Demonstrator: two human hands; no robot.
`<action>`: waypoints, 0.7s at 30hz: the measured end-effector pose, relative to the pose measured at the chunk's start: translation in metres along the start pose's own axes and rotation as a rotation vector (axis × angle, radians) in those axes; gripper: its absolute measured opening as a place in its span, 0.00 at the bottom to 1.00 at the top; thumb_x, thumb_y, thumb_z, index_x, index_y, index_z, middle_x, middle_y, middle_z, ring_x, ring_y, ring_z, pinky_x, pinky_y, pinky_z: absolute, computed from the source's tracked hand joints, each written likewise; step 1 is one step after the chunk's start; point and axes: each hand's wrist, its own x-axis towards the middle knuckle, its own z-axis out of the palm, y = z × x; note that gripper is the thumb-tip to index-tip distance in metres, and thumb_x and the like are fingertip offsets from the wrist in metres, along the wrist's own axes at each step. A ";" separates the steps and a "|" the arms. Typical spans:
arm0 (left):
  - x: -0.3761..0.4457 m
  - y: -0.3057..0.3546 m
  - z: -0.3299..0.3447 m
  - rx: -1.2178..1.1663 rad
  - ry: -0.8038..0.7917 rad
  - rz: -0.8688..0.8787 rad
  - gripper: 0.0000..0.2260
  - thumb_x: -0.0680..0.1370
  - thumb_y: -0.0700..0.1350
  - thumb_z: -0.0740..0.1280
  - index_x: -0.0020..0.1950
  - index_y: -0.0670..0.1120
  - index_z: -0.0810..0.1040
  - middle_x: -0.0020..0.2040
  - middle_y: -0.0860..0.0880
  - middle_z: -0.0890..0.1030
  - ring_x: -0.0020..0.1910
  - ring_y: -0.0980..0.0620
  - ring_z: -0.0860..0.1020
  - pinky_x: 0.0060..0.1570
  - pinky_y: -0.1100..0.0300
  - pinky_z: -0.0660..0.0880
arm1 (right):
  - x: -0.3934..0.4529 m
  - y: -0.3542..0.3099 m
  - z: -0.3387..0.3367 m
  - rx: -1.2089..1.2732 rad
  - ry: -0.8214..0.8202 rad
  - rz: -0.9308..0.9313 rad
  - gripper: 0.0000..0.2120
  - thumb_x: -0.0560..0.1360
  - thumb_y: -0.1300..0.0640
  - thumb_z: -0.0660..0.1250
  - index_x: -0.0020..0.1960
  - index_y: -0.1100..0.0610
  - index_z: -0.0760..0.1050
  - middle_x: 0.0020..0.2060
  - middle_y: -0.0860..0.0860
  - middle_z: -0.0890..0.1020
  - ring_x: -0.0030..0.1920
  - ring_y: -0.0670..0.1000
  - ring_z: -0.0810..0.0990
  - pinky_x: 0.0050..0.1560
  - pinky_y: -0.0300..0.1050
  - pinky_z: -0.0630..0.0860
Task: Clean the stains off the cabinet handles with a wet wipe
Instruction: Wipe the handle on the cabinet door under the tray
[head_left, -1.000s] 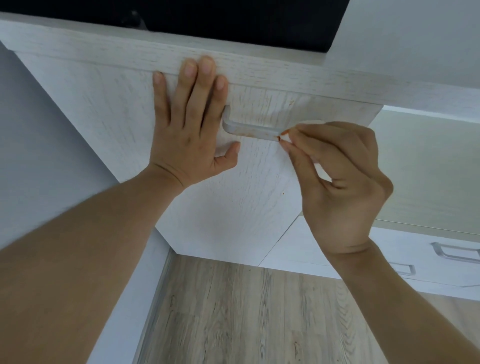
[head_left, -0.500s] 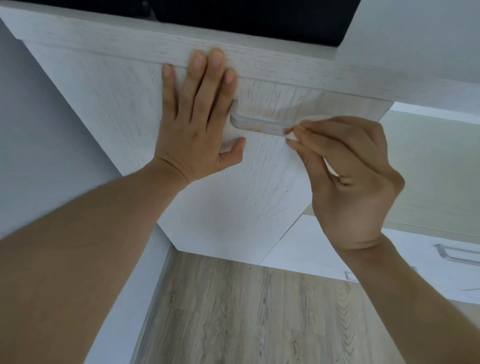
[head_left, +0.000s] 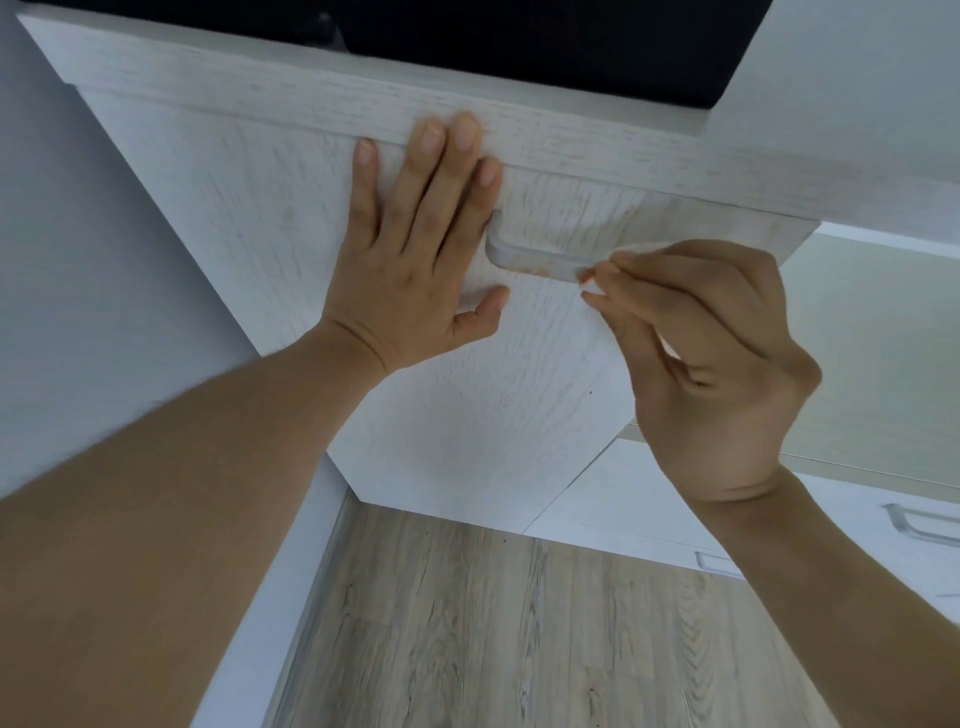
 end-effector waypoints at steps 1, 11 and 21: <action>0.000 -0.001 0.000 0.000 0.003 -0.001 0.40 0.79 0.61 0.53 0.75 0.40 0.31 0.74 0.45 0.28 0.74 0.48 0.32 0.72 0.46 0.34 | 0.000 0.001 -0.001 0.000 -0.006 -0.003 0.02 0.75 0.66 0.72 0.46 0.66 0.83 0.42 0.57 0.84 0.45 0.54 0.78 0.55 0.34 0.73; 0.000 -0.003 -0.003 0.002 -0.001 0.018 0.42 0.80 0.63 0.55 0.76 0.40 0.33 0.75 0.44 0.29 0.75 0.47 0.33 0.73 0.46 0.36 | 0.005 0.000 0.003 0.021 -0.044 -0.030 0.03 0.74 0.66 0.73 0.47 0.65 0.83 0.42 0.56 0.84 0.44 0.55 0.80 0.52 0.36 0.75; -0.005 -0.018 -0.001 0.082 0.055 0.136 0.37 0.82 0.62 0.52 0.77 0.38 0.39 0.76 0.42 0.34 0.76 0.45 0.37 0.74 0.47 0.39 | 0.003 -0.006 0.000 0.005 -0.023 -0.006 0.03 0.75 0.66 0.72 0.47 0.66 0.83 0.43 0.57 0.84 0.46 0.54 0.79 0.56 0.35 0.74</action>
